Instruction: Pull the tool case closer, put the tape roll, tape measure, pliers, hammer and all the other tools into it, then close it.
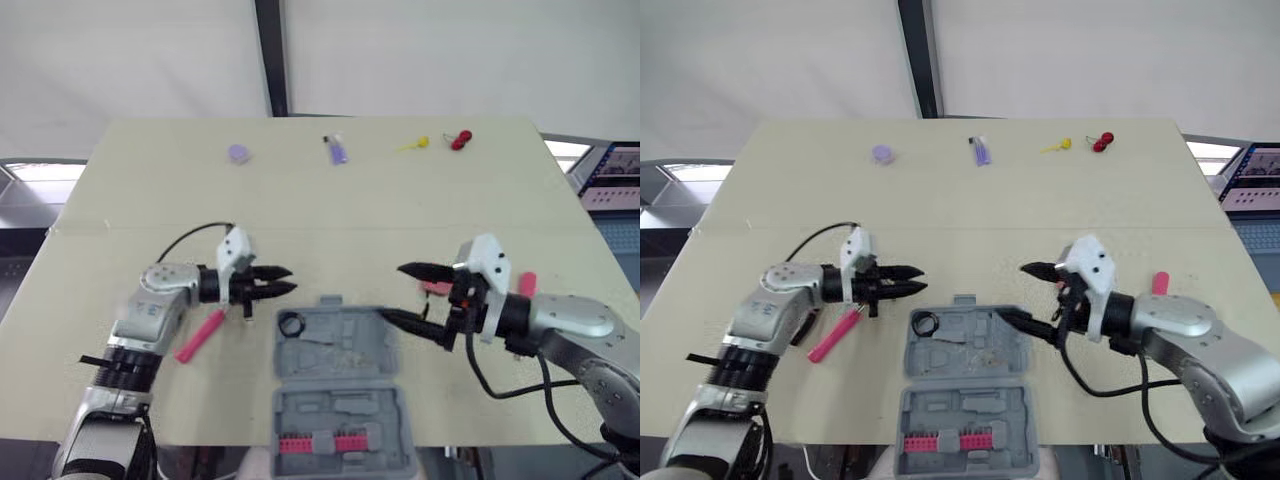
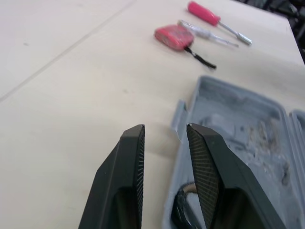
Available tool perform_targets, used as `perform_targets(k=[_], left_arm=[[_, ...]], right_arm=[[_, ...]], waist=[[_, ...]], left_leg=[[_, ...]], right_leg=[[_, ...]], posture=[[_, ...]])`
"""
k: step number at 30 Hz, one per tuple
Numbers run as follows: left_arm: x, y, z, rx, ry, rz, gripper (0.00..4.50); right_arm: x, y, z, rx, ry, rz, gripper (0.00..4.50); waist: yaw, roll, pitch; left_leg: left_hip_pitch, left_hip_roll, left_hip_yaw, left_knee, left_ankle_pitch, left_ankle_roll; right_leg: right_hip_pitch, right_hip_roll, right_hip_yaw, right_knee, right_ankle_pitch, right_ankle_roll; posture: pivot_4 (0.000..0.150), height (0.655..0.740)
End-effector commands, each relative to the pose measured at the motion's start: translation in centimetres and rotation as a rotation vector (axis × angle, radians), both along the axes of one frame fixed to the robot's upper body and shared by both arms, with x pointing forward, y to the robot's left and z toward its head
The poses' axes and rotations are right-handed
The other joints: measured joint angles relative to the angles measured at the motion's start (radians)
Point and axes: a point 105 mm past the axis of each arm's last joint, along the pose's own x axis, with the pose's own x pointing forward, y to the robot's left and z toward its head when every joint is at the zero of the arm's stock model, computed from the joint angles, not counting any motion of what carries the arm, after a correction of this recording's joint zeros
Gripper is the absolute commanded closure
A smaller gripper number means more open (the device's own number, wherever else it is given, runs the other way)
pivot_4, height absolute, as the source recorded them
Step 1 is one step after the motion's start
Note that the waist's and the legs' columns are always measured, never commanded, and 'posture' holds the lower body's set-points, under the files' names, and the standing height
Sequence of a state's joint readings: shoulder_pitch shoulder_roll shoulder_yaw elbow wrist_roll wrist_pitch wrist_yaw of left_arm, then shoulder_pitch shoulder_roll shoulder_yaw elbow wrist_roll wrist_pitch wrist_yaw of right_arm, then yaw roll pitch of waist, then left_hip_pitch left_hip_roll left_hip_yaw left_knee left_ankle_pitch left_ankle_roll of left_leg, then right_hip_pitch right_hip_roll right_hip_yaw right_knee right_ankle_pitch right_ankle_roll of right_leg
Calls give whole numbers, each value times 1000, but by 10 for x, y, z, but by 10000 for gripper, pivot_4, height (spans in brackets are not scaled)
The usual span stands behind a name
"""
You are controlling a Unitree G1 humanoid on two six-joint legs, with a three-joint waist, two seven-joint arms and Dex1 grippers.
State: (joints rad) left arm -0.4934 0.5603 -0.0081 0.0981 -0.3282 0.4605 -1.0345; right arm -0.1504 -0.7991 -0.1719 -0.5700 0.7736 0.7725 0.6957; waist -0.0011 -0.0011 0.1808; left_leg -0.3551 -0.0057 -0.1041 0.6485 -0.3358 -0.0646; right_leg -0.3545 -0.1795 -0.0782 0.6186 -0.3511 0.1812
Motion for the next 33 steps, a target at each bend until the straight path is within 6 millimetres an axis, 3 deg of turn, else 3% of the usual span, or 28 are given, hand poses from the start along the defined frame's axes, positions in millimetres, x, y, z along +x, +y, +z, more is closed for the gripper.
perform_targets(k=[1,3,6,8,9,12,18,24,29,33], left_arm=[[-3,24,19,-41,-31,116,27457],[-3,51,21,-38,-40,251,21676],[-8,111,12,-27,-26,540,7242],[-16,137,4,-5,-16,657,1328],[-21,149,2,2,-14,710,1328],[-43,208,-6,34,-21,996,1328],[-81,270,-12,93,-62,1344,1328],[-122,304,-25,108,-42,1573,1328],[-132,302,-37,130,-19,1582,1328],[-129,299,-35,132,-22,1566,1328]], right_arm=[[6,-34,4,30,-35,-105,0],[11,-67,0,44,-40,-231,0],[6,-126,-24,28,11,-424,0],[1,-148,-33,22,25,-493,0],[0,-158,-36,22,25,-527,0],[-5,-199,-46,12,23,-677,0],[-9,-243,-63,-48,25,-802,0],[0,-270,-72,-109,-21,-911,0],[5,-271,-74,-117,-27,-909,0],[7,-268,-72,-111,-35,-903,0]], waist=[[0,0,0],[-2,0,0],[-1,0,0],[-1,0,0],[-1,0,0],[-2,0,0],[0,0,0],[-2,0,0],[2,0,0],[1,0,0]], left_leg=[[0,0,0,0,0,0],[0,0,0,-1,0,0],[1,0,1,-1,0,0],[1,0,1,-1,0,0],[1,0,2,-2,0,0],[1,0,3,0,0,0],[2,0,4,-1,0,0],[3,1,5,-2,0,0],[3,1,5,-1,-1,0],[3,1,5,-1,-1,0]], right_leg=[[0,0,0,0,0,0],[0,0,0,0,0,0],[0,0,0,0,0,0],[0,0,0,-1,0,0],[0,0,1,-1,0,0],[0,-1,2,-1,0,0],[1,-1,2,-3,0,0],[1,-1,2,-5,0,0],[2,-1,2,-8,0,0],[3,-1,2,-8,0,0]], posture=[[1500,7400],[1500,7400],[1500,7400],[1500,7400],[1500,7400],[1500,7400],[1500,7400],[1500,7400],[1500,7400],[1500,7400]])
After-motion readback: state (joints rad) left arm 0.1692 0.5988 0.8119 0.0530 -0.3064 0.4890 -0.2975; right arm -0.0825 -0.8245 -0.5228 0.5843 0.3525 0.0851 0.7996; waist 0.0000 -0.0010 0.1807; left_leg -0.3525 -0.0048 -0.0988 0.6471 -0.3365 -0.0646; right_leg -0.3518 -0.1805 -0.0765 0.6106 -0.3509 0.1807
